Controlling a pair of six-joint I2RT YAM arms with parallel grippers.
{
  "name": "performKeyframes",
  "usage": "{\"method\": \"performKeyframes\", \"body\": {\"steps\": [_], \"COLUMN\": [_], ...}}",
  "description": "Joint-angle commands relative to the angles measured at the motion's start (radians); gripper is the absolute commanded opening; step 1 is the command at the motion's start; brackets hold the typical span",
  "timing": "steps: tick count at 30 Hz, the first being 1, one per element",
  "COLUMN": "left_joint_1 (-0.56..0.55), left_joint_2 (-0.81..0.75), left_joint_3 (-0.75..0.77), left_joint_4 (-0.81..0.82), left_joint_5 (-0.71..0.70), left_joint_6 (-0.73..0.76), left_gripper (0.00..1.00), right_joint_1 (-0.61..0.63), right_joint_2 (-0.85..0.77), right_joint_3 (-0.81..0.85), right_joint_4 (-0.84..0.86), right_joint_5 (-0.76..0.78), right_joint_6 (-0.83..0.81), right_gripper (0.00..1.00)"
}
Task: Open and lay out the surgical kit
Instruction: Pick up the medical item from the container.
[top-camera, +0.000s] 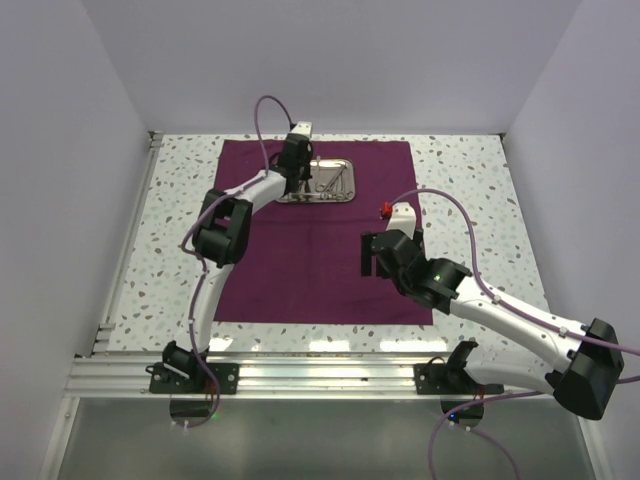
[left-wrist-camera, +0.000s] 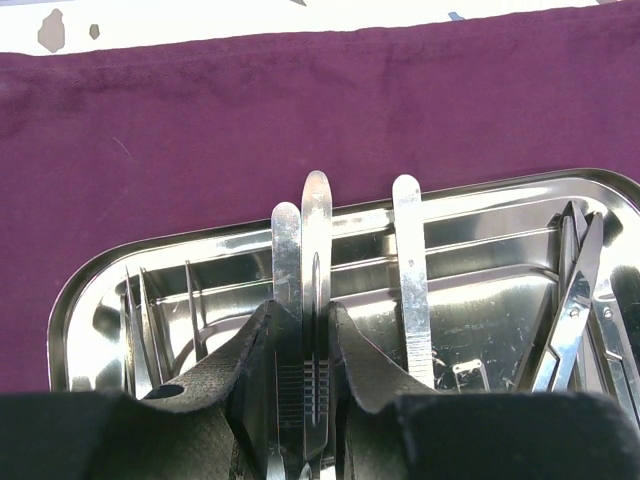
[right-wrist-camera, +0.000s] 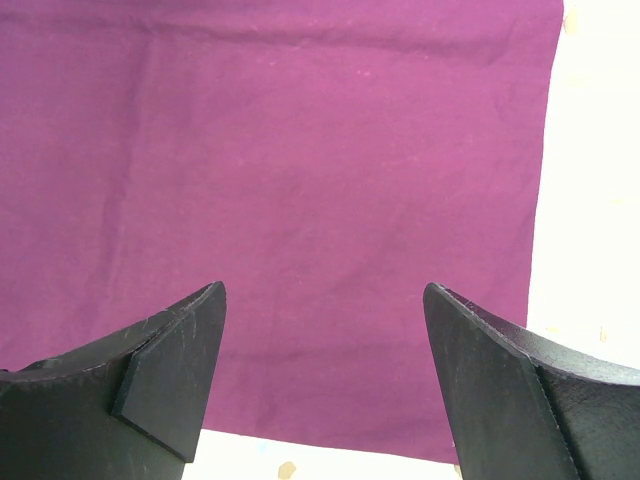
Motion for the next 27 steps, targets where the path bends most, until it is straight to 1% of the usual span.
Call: {"method": "performKeyframes", "body": {"steps": [1,5,12,21,27], "left_joint_1": [0.003,0.003,0.003,0.001,0.001], "left_joint_2": [0.032,0.02,-0.044,-0.087,-0.132], "left_joint_3": [0.044,0.064,0.087,0.072,0.053], "left_joint_4": [-0.033,-0.044,-0.044,-0.041,-0.01], "left_joint_5": [-0.027,-0.04,-0.051,-0.048,-0.025], "left_joint_6": [-0.009,-0.02,-0.011,-0.012,-0.026], "left_gripper": [0.0,0.0,0.0,0.0,0.0], "right_joint_1": [-0.004,-0.006,-0.006,-0.004,-0.004], "right_joint_2": [-0.012,-0.006,0.001,0.011,0.011], "right_joint_3": [-0.005,-0.005,-0.006,-0.006,-0.009], "right_joint_4": [0.012,0.015,0.017,0.018,0.021], "right_joint_5": [0.035,0.037,0.04,0.04,0.038], "right_joint_6": [-0.002,-0.001,0.001,0.005,0.004], "right_gripper": [0.83,0.83,0.82,0.82,0.82]}}
